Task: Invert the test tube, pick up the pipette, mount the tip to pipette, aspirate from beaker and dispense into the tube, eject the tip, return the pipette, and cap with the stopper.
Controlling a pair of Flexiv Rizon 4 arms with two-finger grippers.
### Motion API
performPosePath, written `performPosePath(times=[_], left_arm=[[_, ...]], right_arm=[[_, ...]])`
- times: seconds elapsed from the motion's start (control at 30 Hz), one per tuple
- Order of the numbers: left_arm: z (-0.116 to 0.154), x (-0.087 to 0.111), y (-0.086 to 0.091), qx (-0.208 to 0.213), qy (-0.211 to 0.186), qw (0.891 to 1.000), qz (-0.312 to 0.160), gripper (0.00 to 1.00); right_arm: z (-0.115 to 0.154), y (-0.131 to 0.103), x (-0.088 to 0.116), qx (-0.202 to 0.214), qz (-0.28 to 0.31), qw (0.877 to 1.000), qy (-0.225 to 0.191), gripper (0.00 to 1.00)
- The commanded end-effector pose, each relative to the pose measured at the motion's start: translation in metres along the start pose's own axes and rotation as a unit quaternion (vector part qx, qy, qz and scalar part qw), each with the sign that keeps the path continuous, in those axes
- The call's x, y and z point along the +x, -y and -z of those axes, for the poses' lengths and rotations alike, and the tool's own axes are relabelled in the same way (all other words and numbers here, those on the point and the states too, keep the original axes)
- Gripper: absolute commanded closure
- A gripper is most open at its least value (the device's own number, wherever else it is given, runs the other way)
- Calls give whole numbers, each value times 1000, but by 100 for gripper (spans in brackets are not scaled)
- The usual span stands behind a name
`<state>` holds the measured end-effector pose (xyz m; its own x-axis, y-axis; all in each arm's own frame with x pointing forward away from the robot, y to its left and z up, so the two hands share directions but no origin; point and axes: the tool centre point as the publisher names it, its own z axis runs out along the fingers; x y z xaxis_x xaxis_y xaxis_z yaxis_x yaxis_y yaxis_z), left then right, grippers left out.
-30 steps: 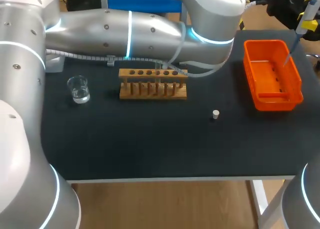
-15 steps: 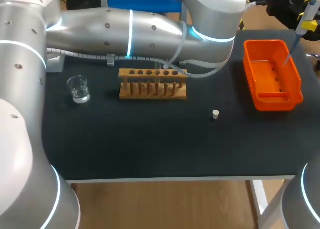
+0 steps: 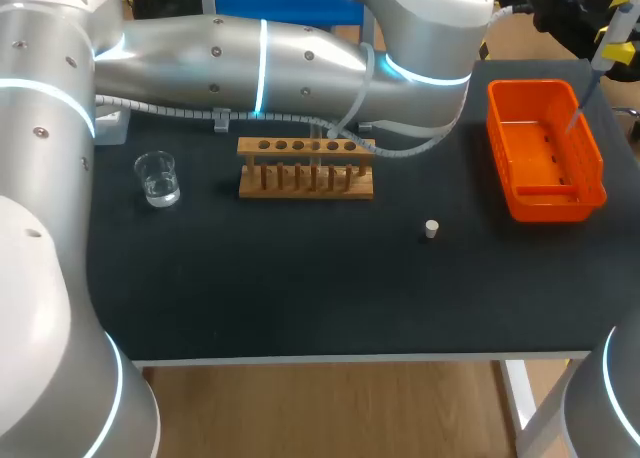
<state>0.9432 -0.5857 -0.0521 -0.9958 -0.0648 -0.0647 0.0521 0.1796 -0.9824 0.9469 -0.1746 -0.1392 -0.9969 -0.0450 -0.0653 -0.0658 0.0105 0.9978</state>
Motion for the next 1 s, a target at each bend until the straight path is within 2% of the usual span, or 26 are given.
performPosePath(times=[0.03,0.73,0.87,1.0], left_arm=[[-4,2,-9,56,-1,998,-6,100],[-7,7,-25,51,-16,998,-20,100],[-6,7,-24,53,-14,998,-20,100],[-3,4,-16,62,-6,998,-31,100]], right_arm=[[0,-4,-1,1,0,1000,-1,100],[0,-4,-1,1,0,1000,-1,100],[0,-4,-1,1,0,1000,-1,100],[0,-4,-1,1,0,1000,-1,100]])
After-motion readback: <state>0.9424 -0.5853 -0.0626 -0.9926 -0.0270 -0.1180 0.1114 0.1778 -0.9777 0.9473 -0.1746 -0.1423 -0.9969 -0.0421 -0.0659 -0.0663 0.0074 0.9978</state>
